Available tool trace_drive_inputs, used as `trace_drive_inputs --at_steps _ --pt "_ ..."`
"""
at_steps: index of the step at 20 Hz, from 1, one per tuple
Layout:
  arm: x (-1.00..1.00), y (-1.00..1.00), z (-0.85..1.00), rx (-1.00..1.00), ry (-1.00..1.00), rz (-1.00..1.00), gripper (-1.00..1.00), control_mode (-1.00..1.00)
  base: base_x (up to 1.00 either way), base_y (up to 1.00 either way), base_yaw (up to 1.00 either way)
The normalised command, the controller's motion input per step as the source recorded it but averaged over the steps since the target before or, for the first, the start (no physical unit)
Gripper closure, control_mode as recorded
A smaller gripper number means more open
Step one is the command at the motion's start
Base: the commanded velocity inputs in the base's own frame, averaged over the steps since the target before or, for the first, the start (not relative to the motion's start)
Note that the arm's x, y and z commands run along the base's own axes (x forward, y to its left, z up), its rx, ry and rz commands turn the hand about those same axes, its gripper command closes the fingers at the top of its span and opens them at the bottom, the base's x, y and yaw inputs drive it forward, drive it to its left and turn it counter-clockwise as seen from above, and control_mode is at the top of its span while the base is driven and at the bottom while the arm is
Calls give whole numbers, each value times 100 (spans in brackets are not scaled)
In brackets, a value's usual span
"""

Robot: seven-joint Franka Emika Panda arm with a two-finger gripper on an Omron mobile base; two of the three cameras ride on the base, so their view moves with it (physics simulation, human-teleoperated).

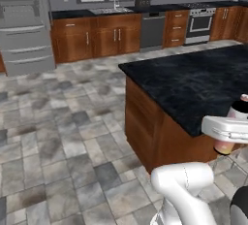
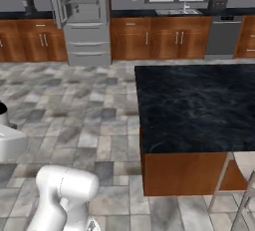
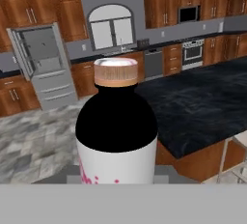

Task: Open the fridge, grab two sodas, and place both sodas inside the bowl with ice on the dining counter.

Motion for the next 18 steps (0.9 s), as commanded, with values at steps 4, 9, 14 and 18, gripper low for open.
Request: trace_drive_inputs --at_steps 4,9,14,18 --pt "0 0 0 0 0 0 100 100 0 -100 -3" --pt "0 0 0 0 0 0 100 100 0 -100 -1" --pt "0 0 0 0 0 0 100 100 1 -100 0" --pt "0 0 0 0 0 0 100 100 3 -100 0"
